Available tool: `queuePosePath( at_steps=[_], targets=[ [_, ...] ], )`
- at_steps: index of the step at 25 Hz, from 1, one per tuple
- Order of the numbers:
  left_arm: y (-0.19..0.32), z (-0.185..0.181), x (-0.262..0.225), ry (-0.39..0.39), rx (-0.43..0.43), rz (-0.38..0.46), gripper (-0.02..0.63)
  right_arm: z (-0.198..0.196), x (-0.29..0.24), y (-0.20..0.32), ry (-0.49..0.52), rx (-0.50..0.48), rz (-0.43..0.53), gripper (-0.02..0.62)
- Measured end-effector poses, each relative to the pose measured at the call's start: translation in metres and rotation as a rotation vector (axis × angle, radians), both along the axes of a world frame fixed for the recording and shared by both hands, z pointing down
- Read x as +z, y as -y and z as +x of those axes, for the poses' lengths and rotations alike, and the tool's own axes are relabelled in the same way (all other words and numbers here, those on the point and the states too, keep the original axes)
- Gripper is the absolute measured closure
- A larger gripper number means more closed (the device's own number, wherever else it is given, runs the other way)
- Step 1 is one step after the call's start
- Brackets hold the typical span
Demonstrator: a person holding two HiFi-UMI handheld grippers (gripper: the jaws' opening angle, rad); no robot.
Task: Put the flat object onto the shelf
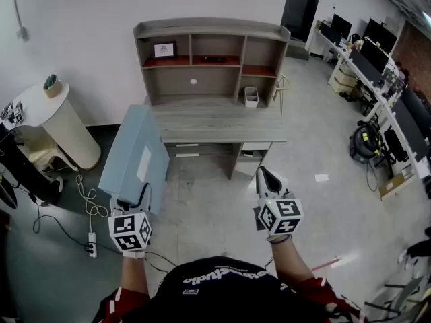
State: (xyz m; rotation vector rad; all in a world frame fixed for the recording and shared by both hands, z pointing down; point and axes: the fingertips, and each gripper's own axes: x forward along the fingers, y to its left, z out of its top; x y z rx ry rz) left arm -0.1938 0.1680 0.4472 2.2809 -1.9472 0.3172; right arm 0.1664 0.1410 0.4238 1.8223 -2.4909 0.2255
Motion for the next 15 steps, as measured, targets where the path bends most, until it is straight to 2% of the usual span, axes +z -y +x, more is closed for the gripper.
queuePosePath(
  at_steps=[15],
  targets=[
    [-0.003,0.012,-0.001,0.004,0.001,-0.007,0.341,0.006,-0.004,-0.005,0.007,-0.021,0.009,0.597]
  ],
)
